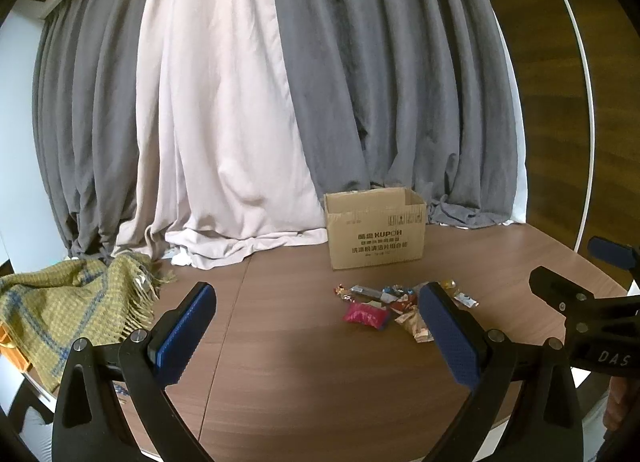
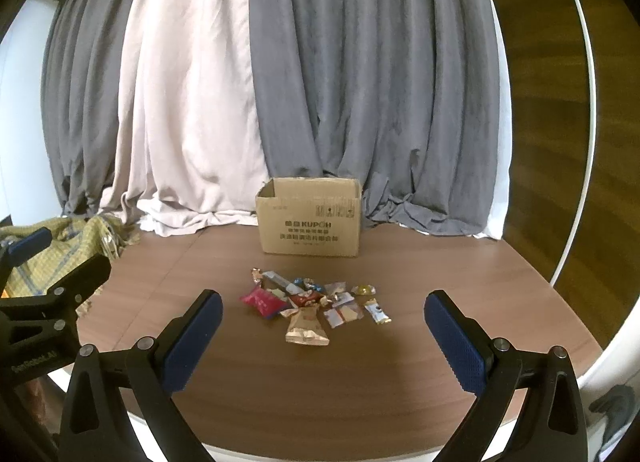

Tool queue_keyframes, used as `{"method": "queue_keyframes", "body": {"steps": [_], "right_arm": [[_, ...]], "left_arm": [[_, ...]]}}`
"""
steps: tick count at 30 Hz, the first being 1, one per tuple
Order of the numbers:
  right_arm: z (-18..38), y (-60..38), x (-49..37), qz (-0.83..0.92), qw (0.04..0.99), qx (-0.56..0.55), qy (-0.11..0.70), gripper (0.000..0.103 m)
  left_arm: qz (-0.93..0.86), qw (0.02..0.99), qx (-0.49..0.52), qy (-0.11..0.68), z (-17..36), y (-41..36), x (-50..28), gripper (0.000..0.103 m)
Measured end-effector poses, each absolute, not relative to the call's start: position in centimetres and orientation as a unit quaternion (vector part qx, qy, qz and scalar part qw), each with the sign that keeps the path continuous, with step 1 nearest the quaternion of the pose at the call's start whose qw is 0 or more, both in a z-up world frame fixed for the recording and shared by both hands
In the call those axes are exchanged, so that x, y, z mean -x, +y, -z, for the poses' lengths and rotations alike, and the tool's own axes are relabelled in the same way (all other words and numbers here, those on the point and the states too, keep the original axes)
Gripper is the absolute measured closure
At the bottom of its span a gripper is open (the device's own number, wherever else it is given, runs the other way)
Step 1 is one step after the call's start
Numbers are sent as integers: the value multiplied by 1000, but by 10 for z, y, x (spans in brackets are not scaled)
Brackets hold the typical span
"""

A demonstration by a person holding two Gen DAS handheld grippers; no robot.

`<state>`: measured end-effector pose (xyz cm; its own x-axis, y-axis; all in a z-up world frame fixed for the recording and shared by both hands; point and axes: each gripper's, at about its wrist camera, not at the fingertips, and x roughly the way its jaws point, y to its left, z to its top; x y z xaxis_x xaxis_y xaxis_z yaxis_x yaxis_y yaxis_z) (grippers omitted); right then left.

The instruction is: Organize snacks

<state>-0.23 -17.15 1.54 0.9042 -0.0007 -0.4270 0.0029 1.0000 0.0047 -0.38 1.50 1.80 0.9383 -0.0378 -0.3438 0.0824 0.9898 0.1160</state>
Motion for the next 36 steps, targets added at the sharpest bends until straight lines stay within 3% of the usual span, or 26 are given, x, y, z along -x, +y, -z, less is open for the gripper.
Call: {"method": "queue_keyframes", "body": {"steps": [36], "right_arm": [[-13, -164, -2, -5, 974, 6, 226, 1]], "left_arm": [[40, 981, -59, 183, -13, 18, 2, 0]]}}
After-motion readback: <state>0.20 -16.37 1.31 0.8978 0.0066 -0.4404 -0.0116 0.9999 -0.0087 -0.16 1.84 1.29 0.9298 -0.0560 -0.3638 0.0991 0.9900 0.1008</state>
